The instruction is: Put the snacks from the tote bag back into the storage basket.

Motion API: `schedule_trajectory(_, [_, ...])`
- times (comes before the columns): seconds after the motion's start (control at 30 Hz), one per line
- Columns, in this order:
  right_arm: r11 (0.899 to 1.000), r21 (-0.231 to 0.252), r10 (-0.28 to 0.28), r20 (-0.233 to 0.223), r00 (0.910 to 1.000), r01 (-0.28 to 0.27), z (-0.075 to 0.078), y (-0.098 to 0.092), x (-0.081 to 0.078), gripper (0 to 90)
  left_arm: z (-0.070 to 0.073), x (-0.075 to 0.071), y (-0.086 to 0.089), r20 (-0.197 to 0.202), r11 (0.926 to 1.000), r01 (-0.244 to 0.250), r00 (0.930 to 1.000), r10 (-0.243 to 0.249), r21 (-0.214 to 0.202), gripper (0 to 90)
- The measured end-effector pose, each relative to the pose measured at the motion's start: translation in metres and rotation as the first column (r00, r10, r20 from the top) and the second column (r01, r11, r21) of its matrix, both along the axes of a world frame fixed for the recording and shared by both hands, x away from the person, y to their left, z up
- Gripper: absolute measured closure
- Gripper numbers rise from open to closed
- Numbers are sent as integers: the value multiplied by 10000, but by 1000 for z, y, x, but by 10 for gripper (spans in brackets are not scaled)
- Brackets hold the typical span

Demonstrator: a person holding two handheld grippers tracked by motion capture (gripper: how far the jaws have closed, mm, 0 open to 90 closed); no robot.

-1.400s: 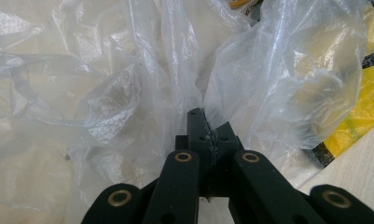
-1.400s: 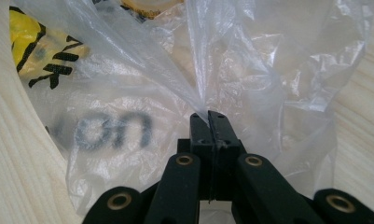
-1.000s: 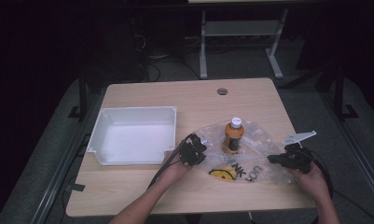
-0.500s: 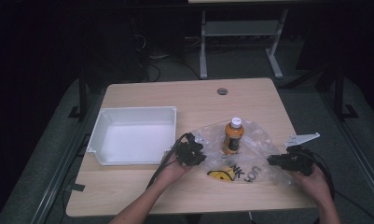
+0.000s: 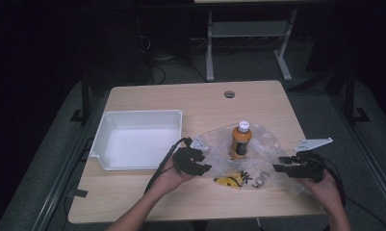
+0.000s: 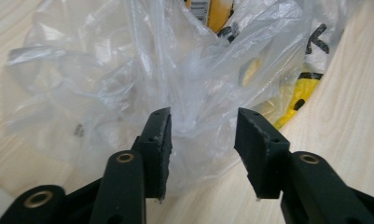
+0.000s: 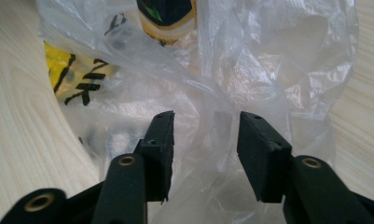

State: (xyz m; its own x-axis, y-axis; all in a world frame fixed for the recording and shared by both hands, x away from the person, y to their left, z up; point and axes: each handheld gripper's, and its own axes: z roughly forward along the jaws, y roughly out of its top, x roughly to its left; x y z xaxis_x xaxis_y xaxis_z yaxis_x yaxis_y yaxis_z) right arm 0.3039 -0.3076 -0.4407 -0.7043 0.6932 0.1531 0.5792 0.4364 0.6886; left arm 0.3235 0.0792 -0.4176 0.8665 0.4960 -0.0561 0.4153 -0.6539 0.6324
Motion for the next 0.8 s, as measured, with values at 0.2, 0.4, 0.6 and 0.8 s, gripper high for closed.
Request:
schedule_trajectory(0.2, [9997,256,-57,115,9999,54,6,1,-2,433,9,1,10,-89,9994,62,9999,-65,-332,518])
schedule_trajectory(0.4, [9986,534,-63,341,9994,44,12,0,-4,361,16,4,9,-243,9989,163,9996,-173,-438,481])
schedule_trajectory(0.6, [9976,686,-1,459,9989,-30,17,-2,-6,345,24,8,5,-96,9983,408,9991,-412,-405,455])
schedule_trajectory(0.8, [9976,698,-24,662,9978,-23,21,-4,-7,320,33,15,0,25,9966,723,9974,-723,-392,434])
